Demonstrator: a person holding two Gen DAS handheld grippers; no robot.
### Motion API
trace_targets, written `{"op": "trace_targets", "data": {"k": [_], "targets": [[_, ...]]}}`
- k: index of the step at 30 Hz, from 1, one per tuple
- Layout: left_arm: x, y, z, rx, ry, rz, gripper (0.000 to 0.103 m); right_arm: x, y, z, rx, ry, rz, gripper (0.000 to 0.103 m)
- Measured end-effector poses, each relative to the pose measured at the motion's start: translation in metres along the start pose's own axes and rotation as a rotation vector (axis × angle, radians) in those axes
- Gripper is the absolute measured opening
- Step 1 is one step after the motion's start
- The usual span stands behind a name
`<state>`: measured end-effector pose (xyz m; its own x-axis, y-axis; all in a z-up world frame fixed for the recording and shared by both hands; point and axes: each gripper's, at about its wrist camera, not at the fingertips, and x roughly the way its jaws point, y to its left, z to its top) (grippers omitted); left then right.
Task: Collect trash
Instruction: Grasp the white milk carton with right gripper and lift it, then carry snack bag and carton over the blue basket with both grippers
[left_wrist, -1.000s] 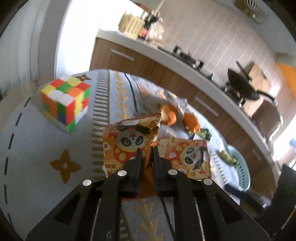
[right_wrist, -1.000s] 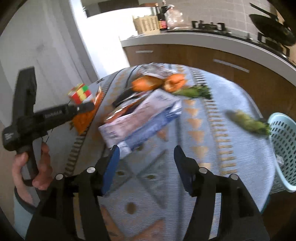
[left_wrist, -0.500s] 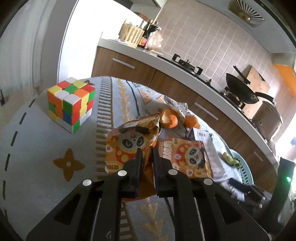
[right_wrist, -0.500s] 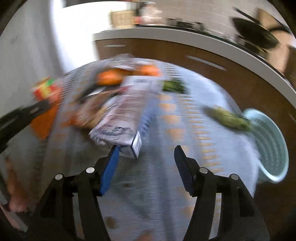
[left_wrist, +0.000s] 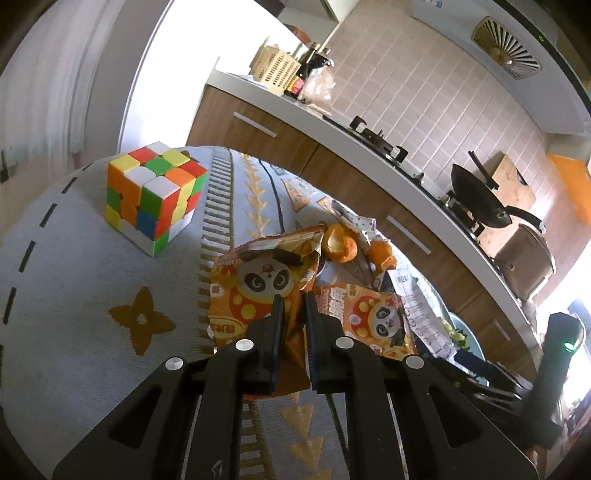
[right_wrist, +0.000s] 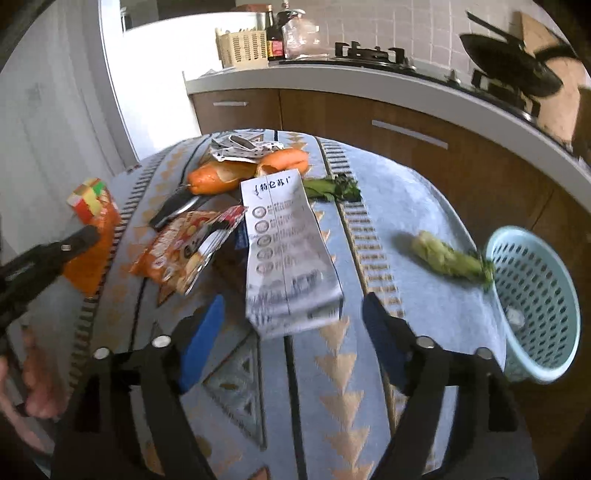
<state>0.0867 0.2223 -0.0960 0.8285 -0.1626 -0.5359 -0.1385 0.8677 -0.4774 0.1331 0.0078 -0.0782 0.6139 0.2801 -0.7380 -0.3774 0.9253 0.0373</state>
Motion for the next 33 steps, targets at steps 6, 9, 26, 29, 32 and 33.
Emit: {"op": "trace_targets", "data": {"k": [6, 9, 26, 29, 32, 33], "targets": [[-0.004, -0.002, 0.000, 0.018, -0.015, -0.012, 0.009, 0.030, 0.009, 0.017, -0.058, 0.038, -0.057, 0.085], [-0.004, -0.015, -0.003, 0.079, -0.027, 0.030, 0.009, 0.036, 0.008, 0.021, -0.054, 0.048, -0.087, 0.085], [-0.028, -0.113, -0.023, 0.427, -0.066, 0.082, 0.008, -0.024, -0.049, 0.000, 0.114, -0.033, 0.115, 0.055], [-0.032, -0.133, -0.024, 0.443, -0.074, 0.045, 0.008, -0.049, -0.065, -0.003, 0.136, -0.090, 0.104, 0.055], [-0.032, -0.156, -0.026, 0.467, -0.073, 0.008, 0.008, -0.070, -0.084, -0.004, 0.160, -0.135, 0.084, 0.055], [-0.030, -0.164, -0.026, 0.476, -0.070, -0.006, 0.008, -0.078, -0.093, -0.005, 0.171, -0.154, 0.068, 0.055]]}}
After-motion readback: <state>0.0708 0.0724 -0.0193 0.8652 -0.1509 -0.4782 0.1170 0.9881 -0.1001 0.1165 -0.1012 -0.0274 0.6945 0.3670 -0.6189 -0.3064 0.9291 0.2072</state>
